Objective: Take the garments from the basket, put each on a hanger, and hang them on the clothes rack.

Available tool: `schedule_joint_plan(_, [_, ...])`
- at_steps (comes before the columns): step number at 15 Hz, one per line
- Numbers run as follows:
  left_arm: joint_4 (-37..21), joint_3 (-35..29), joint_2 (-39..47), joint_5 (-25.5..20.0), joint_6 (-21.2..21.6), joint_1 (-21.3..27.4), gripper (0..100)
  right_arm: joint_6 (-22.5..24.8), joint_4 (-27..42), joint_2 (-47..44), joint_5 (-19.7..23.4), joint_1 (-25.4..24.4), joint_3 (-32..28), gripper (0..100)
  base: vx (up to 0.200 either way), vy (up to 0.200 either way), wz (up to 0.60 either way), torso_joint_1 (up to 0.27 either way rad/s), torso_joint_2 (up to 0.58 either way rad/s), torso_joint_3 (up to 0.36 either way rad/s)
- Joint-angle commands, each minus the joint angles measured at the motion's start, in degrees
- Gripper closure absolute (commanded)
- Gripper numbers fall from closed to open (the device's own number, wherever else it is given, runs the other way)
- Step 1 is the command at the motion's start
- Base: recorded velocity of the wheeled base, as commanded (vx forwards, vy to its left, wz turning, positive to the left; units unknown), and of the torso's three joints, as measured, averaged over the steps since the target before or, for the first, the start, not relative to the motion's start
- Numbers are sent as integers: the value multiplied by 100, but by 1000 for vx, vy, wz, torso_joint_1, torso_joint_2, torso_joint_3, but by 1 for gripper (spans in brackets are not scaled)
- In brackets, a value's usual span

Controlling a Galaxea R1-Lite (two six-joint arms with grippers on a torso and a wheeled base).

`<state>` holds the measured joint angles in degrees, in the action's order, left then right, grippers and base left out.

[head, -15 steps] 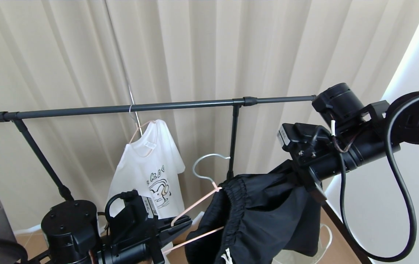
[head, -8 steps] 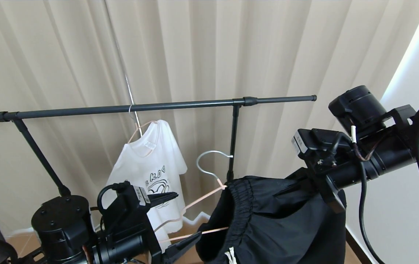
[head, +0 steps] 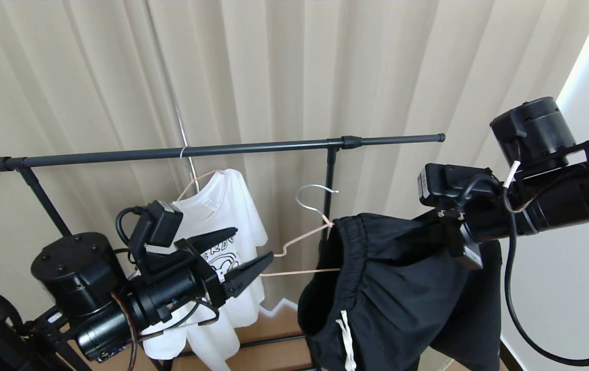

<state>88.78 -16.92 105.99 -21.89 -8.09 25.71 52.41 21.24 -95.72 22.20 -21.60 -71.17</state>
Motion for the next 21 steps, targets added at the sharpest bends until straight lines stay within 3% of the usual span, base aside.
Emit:
schedule_joint_plan(1, [-872, -444, -315, 1, -175, -216, 0, -11, -612, 247, -339, -2, 455, 100, 0, 0, 0, 0, 0, 0])
schedule_joint_plan(2, [-1258, -549, -403, 1, -210, -224, 0, -11, -902, 291, -418, -2, 595, 100, 0, 0, 0, 0, 0, 0])
schedule_joint_plan(3, [-2164, -839, -544, 10, -236, -216, 0, -11, -1649, 370, -559, -2, 982, 100, 0, 0, 0, 0, 0, 0])
schedule_joint_plan(6, [-2814, -989, -447, 142, -236, -49, 0, -46, -2502, 484, -866, -28, 1518, 100, 0, 0, 0, 0, 0, 0])
schedule_joint_plan(8, [-2990, -1094, -227, 484, -236, 136, 0, -55, -2827, 484, -893, -46, 1668, 100, 0, 0, 0, 0, 0, 0])
schedule_joint_plan(11, [-3491, -1402, 98, 1144, -236, 461, 0, -706, -3398, 598, -1121, -353, 1905, 100, 0, 0, 0, 0, 0, 0])
schedule_joint_plan(13, [-3623, -1525, 256, 1407, -236, 514, 0, -776, -3547, 730, -1183, -485, 2019, 100, 0, 0, 0, 0, 0, 0])
schedule_joint_plan(17, [-3605, -1665, 546, 1785, -236, 646, 0, -785, -3539, 976, -1183, -723, 2125, 100, 0, 0, 0, 0, 0, 0])
schedule_joint_plan(21, [-3596, -1718, 608, 1838, -316, 655, 0, -785, -3539, 1161, -1192, -907, 2221, 100, 0, 0, 0, 0, 0, 0])
